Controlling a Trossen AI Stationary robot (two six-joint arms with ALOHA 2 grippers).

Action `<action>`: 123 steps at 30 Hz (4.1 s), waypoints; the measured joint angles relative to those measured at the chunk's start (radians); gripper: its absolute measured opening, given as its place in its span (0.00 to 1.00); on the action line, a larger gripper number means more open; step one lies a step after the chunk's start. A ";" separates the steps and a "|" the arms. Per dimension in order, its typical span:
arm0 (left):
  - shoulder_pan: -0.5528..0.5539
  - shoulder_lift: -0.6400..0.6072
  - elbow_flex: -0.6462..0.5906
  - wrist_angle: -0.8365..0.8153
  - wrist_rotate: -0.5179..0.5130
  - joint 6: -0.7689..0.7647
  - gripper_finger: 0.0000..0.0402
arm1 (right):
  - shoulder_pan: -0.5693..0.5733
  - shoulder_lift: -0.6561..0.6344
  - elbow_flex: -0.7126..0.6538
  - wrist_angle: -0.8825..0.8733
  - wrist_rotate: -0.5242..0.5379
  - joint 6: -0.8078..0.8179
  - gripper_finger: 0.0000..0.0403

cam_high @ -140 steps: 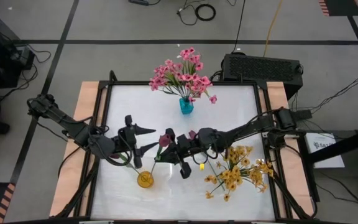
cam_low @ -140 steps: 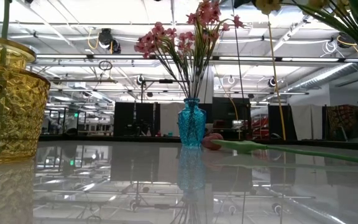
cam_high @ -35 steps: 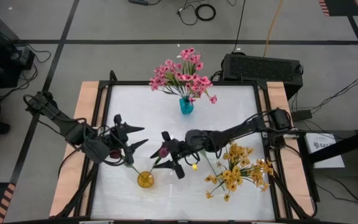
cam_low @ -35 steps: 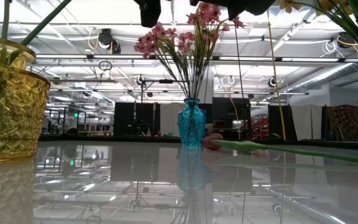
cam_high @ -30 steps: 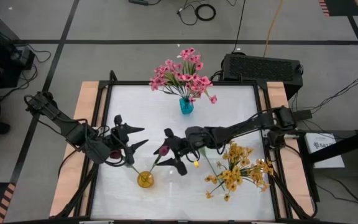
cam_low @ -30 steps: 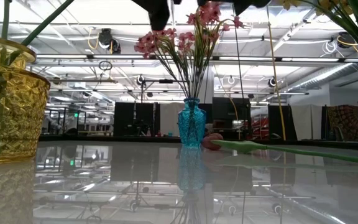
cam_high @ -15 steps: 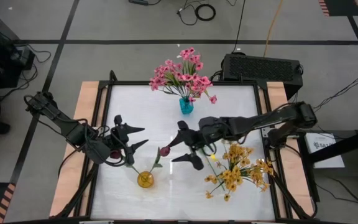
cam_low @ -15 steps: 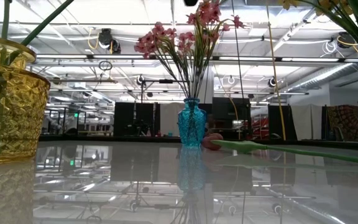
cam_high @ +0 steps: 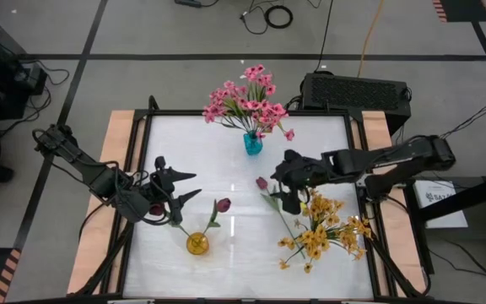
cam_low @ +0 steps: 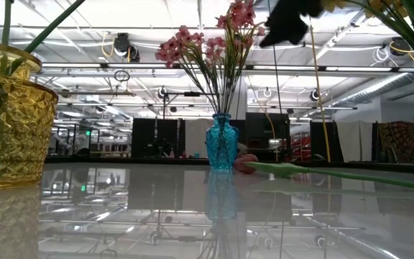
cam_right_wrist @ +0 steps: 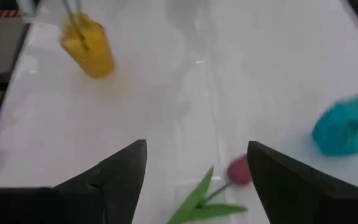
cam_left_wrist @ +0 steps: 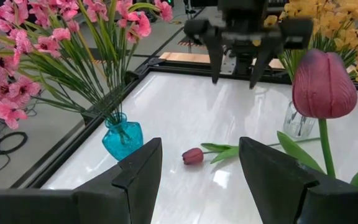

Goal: Sort flowers into vase by color
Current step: Put the dark red tulip into the yellow vase

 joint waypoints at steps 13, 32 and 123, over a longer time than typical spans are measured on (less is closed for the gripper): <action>0.002 0.000 0.000 0.023 -0.006 0.002 0.55 | -0.028 0.030 -0.386 0.418 0.027 0.240 0.67; 0.003 0.000 0.000 0.021 -0.008 0.005 0.55 | -0.032 0.214 -0.394 0.316 0.072 0.377 0.67; 0.003 0.000 0.000 0.299 -0.058 0.223 0.55 | 0.027 0.324 -0.016 1.137 0.016 0.020 0.03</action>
